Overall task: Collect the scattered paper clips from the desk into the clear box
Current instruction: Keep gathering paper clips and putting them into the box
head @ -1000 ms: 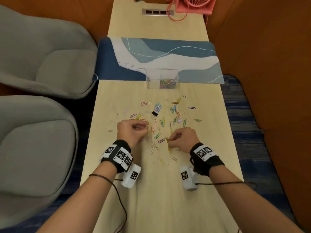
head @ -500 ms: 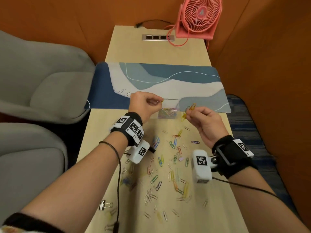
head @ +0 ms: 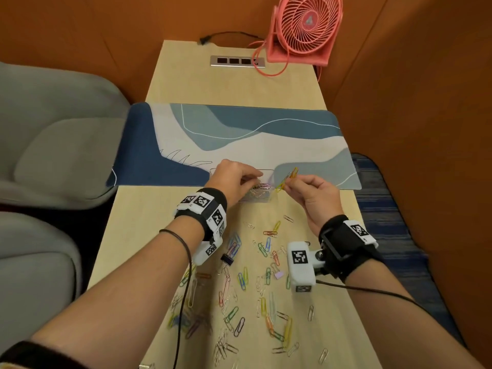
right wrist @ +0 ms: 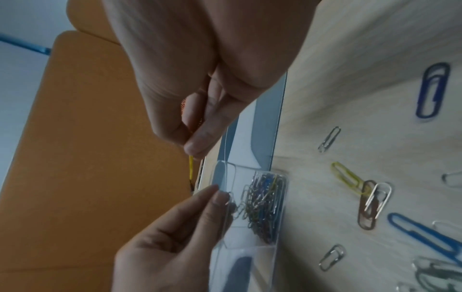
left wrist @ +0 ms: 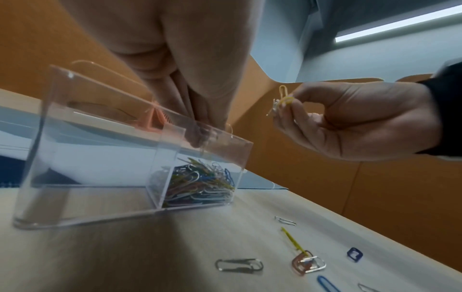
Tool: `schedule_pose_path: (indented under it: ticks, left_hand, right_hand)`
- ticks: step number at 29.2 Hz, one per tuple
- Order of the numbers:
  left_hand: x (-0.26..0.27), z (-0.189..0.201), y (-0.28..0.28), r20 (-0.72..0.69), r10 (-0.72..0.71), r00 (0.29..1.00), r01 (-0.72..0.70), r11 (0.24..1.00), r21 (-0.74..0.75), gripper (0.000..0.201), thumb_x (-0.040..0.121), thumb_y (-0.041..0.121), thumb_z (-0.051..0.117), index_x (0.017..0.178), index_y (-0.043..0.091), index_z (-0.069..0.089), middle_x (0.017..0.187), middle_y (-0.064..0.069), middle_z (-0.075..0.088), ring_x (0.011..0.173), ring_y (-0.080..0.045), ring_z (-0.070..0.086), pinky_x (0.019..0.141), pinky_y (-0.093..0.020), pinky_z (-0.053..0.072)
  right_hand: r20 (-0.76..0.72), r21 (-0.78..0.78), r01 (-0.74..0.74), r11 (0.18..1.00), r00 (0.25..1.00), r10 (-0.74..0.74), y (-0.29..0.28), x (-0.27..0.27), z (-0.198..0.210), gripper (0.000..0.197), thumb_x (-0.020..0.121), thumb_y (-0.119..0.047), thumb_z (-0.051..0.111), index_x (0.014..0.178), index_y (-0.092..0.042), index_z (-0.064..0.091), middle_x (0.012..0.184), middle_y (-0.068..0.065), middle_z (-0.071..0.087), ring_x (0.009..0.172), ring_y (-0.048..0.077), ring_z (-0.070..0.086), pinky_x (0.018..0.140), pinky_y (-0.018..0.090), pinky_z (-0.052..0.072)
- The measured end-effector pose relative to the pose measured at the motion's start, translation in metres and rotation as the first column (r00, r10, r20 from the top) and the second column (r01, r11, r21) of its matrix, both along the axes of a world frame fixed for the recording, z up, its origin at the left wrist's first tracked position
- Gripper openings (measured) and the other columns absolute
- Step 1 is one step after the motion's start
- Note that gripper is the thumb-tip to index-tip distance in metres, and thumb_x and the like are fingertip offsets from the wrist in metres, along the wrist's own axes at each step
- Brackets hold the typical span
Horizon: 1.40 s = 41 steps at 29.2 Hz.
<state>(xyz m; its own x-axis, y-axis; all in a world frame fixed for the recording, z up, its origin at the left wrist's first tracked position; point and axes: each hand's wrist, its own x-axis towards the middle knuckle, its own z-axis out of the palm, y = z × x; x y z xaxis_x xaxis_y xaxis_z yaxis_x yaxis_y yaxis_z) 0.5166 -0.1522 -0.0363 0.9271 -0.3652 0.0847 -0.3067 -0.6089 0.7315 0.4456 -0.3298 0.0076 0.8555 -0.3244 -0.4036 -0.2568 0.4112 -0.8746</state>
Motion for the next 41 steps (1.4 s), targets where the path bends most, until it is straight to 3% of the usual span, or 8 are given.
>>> schedule_pose_path:
  ticks: [4,8,13,19,26,29,35,41]
  left_hand:
    - [-0.008,0.007,0.004,0.116,-0.001,0.993,0.000,1.000,0.011,0.013,0.085,0.022,0.071,0.096,0.018,0.077,0.087,0.004,0.074,0.073,-0.006,0.063,0.079,-0.028,0.056]
    - [-0.023,0.012,0.019,0.230,0.153,0.961,-0.129,0.985,-0.116,0.014,0.086,0.019,0.068,0.098,0.023,0.075,0.082,0.011,0.068,0.074,-0.005,0.055,0.071,-0.018,0.046]
    - [-0.046,0.005,0.045,0.173,0.290,0.941,-0.243,0.938,-0.248,0.014,0.084,0.015,0.069,0.096,0.021,0.071,0.078,0.008,0.063,0.071,-0.006,0.054,0.069,-0.009,0.037]
    - [-0.074,-0.002,0.078,0.059,0.324,0.944,-0.302,0.922,-0.241,0.013,0.083,0.015,0.071,0.093,0.023,0.069,0.073,0.005,0.062,0.068,-0.010,0.053,0.065,-0.008,0.036]
    - [-0.129,-0.010,0.118,-0.049,0.273,0.961,-0.275,0.961,-0.044,0.016,0.081,0.012,0.071,0.084,0.027,0.072,0.077,0.009,0.062,0.070,-0.006,0.055,0.065,-0.007,0.039]
    - [-0.170,-0.016,0.132,-0.102,0.282,0.954,-0.280,0.959,0.032,0.014,0.081,0.013,0.072,0.083,0.027,0.073,0.082,0.007,0.064,0.071,-0.002,0.056,0.069,-0.016,0.046]
    - [-0.237,-0.025,0.140,-0.187,0.201,0.962,-0.171,0.971,0.165,0.017,0.089,0.019,0.064,0.103,0.020,0.074,0.096,0.006,0.061,0.082,-0.009,0.058,0.082,-0.028,0.051]
    - [-0.275,-0.025,0.124,-0.116,0.161,0.980,-0.122,0.950,0.286,0.029,0.089,0.013,0.060,0.118,0.013,0.067,0.103,-0.006,0.052,0.092,-0.023,0.053,0.083,-0.034,0.050]
  right_hand:
    - [0.023,-0.227,0.006,0.974,1.000,-0.001,0.003,0.009,-0.007,0.015,0.073,0.007,0.073,0.085,0.002,0.065,0.078,0.016,0.071,0.066,0.018,0.069,0.073,0.025,0.058]
    - [0.081,-0.570,-0.033,0.821,0.992,0.096,0.007,0.025,-0.011,0.010,0.069,-0.004,0.077,0.075,-0.009,0.070,0.074,0.009,0.073,0.068,0.017,0.070,0.071,0.026,0.058]
    - [0.019,-0.894,-0.154,0.421,0.925,0.379,0.022,0.036,-0.016,0.010,0.068,-0.007,0.072,0.069,-0.017,0.070,0.063,-0.004,0.069,0.059,0.008,0.064,0.067,0.019,0.053]
    - [-0.246,-0.949,-0.309,0.055,0.840,0.483,0.028,0.042,-0.018,0.020,0.077,-0.010,0.061,0.088,-0.015,0.077,0.083,0.003,0.074,0.081,0.018,0.065,0.085,0.029,0.054]
    - [-0.156,-0.967,-0.239,0.090,0.833,0.530,0.042,-0.001,0.000,0.025,0.081,-0.008,0.061,0.102,-0.013,0.073,0.095,0.005,0.072,0.080,0.019,0.066,0.083,0.035,0.055]
    - [-0.204,-0.945,-0.318,0.076,0.757,0.621,0.058,-0.060,-0.009,0.024,0.080,-0.010,0.061,0.099,-0.019,0.074,0.090,-0.002,0.072,0.074,0.010,0.063,0.078,0.029,0.055]
    - [-0.450,-0.850,-0.492,-0.191,0.488,0.748,0.091,-0.176,-0.045,0.032,0.085,-0.038,0.062,0.113,-0.025,0.067,0.106,-0.005,0.059,0.098,0.010,0.052,0.087,0.026,0.047]
    - [-0.486,-0.851,-0.429,-0.303,0.423,0.765,0.103,-0.230,-0.058,0.026,0.081,-0.012,0.063,0.106,-0.016,0.071,0.099,0.004,0.057,0.093,0.022,0.056,0.073,0.031,0.052]
